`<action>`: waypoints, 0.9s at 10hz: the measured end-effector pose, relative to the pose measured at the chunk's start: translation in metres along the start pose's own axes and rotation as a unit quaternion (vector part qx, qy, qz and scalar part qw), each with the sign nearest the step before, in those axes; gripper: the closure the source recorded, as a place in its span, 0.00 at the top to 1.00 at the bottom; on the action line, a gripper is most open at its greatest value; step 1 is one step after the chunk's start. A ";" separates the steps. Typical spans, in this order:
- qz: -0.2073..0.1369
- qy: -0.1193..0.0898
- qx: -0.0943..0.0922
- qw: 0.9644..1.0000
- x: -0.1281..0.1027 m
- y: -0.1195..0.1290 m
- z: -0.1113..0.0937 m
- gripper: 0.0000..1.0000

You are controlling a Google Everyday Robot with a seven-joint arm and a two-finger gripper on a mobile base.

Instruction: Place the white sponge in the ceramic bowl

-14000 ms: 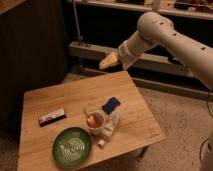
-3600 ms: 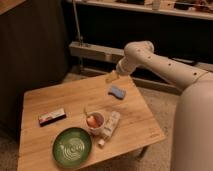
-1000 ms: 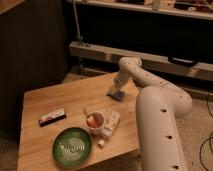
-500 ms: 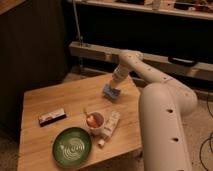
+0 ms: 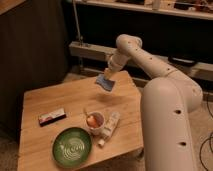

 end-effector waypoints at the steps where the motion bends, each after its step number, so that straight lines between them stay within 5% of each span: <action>1: -0.009 -0.001 -0.012 1.000 -0.002 0.013 -0.013 0.01; 5: -0.066 0.000 -0.053 0.996 0.015 0.105 -0.051 0.01; 9: -0.126 0.024 -0.078 0.989 0.051 0.194 -0.053 0.01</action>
